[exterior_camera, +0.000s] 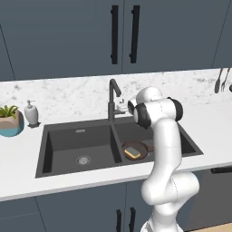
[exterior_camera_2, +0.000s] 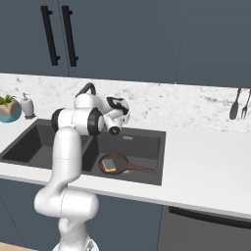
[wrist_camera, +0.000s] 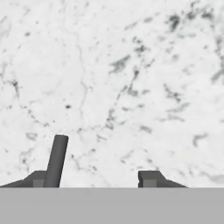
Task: Pick the pan and sponge and place them into the sink. Then turn on the water.
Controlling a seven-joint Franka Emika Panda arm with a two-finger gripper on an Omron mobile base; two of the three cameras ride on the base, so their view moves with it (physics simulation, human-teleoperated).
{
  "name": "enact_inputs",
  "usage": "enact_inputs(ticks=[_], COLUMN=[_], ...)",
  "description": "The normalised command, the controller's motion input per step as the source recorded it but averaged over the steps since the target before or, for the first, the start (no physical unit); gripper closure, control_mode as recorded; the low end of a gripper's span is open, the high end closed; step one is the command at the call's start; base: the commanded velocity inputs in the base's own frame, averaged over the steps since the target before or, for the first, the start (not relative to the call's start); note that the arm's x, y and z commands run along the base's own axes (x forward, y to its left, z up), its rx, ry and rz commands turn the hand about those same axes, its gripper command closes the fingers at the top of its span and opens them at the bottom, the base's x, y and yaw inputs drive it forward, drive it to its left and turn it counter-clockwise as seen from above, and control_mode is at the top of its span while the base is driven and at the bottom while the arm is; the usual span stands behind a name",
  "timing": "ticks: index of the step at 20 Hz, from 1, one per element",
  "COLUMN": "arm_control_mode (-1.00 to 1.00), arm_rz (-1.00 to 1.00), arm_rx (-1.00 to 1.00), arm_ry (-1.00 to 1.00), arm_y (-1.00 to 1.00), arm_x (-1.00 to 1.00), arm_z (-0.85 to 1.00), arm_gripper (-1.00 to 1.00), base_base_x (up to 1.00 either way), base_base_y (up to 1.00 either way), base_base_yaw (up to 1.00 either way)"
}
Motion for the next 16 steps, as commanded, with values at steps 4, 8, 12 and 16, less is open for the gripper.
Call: enact_inputs(ticks=[4, 8, 12, 16], arm_control_mode=[-1.00, -1.00, -1.00, -1.00], arm_rz=[-0.22, -0.23, -0.16, -0.08], arm_rx=[0.00, 0.00, 0.01, 0.07], arm_ry=[0.02, 0.07, 0.14, 0.16], arm_y=[-0.78, -0.89, -1.00, -1.00], arm_x=[0.00, 0.00, 0.07, 0.09], arm_z=[-0.07, -0.08, -0.08, -0.14], arm_gripper=[1.00, 1.00, 1.00, 1.00], base_base_x=[0.00, 0.00, 0.00, 0.00], base_base_y=[0.00, 0.00, 0.00, 0.00], base_base_yaw=[0.00, 0.00, 0.00, 0.00])
